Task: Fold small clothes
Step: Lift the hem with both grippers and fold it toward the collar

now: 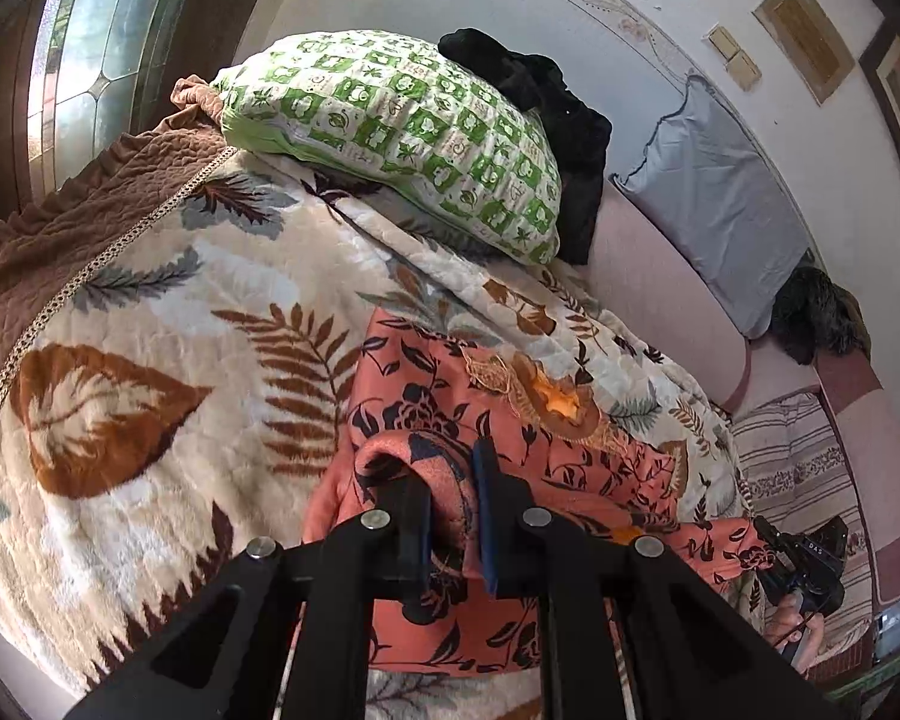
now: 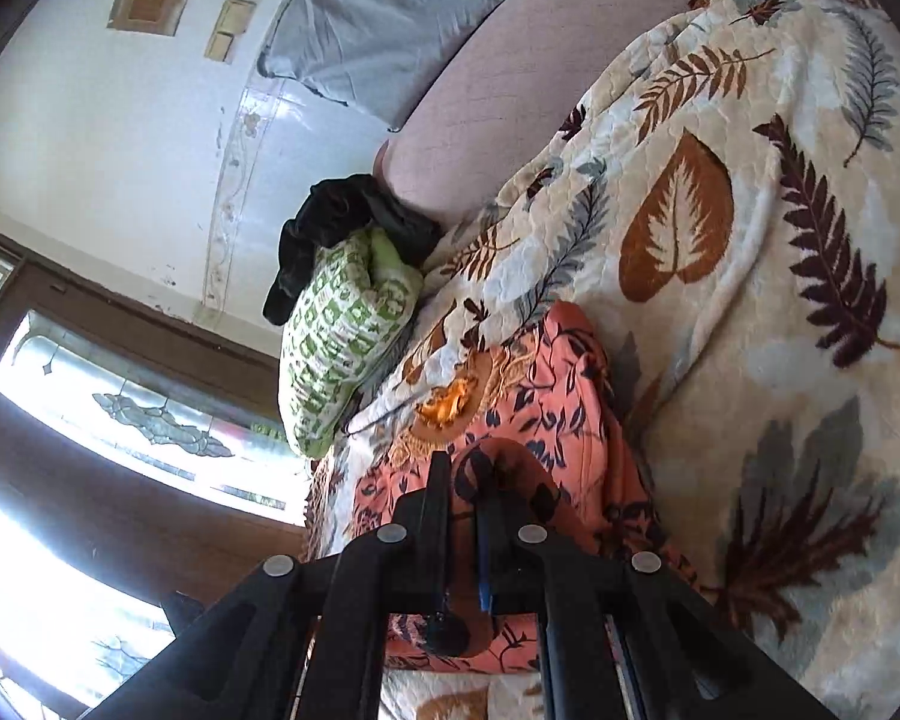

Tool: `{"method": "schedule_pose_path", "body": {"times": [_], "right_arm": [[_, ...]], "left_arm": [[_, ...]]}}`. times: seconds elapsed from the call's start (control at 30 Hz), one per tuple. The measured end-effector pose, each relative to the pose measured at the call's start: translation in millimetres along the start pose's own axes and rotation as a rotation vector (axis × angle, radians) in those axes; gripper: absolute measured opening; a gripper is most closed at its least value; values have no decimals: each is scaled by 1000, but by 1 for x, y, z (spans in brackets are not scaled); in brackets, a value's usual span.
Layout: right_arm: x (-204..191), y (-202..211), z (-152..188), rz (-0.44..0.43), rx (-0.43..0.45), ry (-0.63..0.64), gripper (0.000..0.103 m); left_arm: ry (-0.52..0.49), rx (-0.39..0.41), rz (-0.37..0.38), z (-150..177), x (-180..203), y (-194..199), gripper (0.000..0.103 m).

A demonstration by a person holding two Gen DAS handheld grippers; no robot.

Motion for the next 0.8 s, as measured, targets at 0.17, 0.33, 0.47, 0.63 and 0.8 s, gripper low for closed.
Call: {"method": "schedule_pose_path", "body": {"times": [0.17,0.33,0.47,0.63,0.8], "right_arm": [[19,-56,-29,17,76,-93,7],[29,-104,-51,34,102,-105,7],[43,-138,-58,34,124,-123,7],[63,-164,-61,43,134,-149,7],[85,-179,-60,99,139,-165,7]], "left_arm": [[49,39,-56,-27,-14,-69,12],[99,62,-92,-32,-27,-124,12],[105,62,-118,-38,-33,-150,12],[152,82,-138,-46,-45,-170,12],[141,69,-198,-34,-61,-191,13]]}}
Point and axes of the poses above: each gripper's, at about its wrist camera, not at the fingertips, and y roughly against the way its jaws point, x to its right, z to its underside, the point moved 10 cm from there along -y, roughly the way its jaws point, and after that the axes turned 14 degrees about x, right-handed, at the moved point
